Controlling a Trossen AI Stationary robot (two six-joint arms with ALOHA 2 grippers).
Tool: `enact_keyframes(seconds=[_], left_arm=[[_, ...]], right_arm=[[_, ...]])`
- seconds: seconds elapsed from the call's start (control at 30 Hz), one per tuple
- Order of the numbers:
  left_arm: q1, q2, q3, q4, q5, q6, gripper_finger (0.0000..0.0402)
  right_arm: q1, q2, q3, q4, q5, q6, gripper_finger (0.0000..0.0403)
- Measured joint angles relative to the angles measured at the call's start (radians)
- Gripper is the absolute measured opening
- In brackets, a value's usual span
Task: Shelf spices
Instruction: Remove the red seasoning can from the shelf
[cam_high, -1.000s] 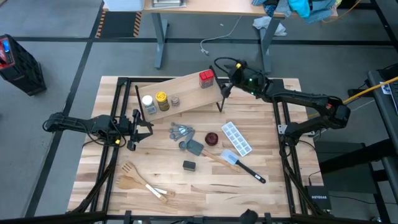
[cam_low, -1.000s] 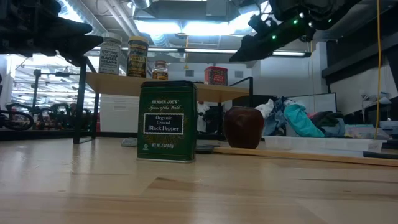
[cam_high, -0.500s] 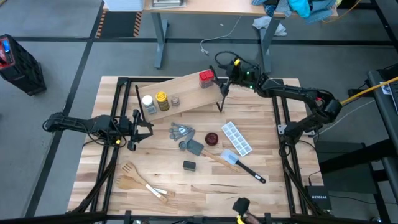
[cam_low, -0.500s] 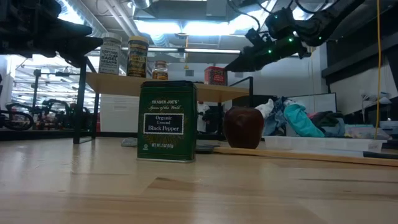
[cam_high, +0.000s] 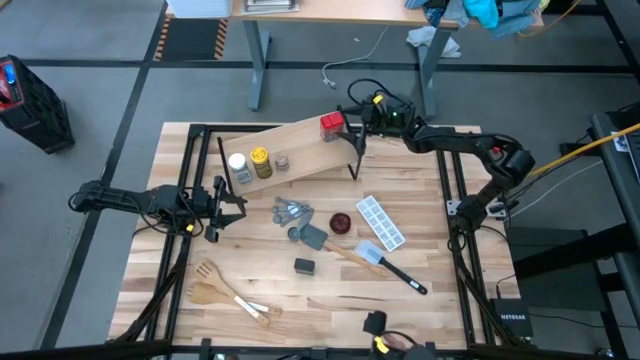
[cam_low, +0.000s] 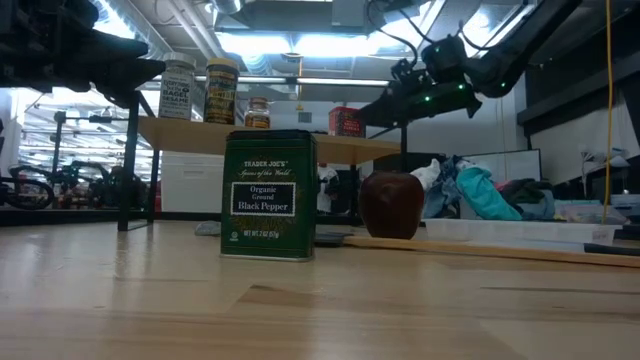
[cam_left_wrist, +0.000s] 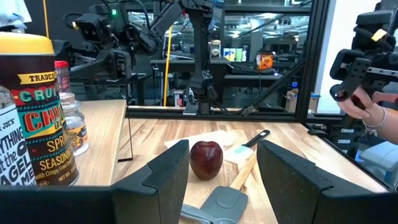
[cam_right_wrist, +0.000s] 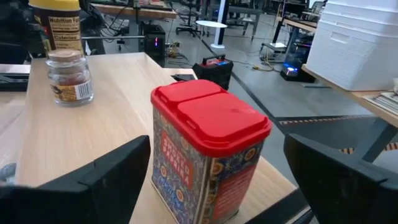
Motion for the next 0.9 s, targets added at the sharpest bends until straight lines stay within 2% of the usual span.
enact_keyframes(seconds=[0.13,0.3,0.47,0.6,0.77,0.8,0.9], left_arm=[[0.000,0.000,0.000,0.000,0.000,0.000,0.0182],[0.000,0.000,0.000,0.000,0.000,0.000,0.0182],[0.000,0.000,0.000,0.000,-0.001,0.000,0.0182],[0.000,0.000,0.000,0.000,-0.001,0.000,0.0182],[0.000,0.000,0.000,0.000,-0.001,0.000,0.0182],[0.000,0.000,0.000,0.000,-0.001,0.000,0.0182],[0.000,0.000,0.000,0.000,-0.001,0.000,0.0182]], right_arm=[[0.000,0.040,0.036,-0.005,-0.008,0.003,0.0376],[0.001,0.119,0.116,-0.021,-0.112,0.047,0.0376],[0.001,0.136,0.158,-0.022,-0.119,0.073,0.0366],[0.001,0.136,0.167,-0.024,-0.129,0.095,0.0317],[0.001,0.136,0.168,-0.051,-0.130,0.095,0.0225],[0.001,0.136,0.169,-0.059,-0.131,0.094,0.0214],[0.001,0.134,0.170,-0.076,-0.131,0.094,0.0214]])
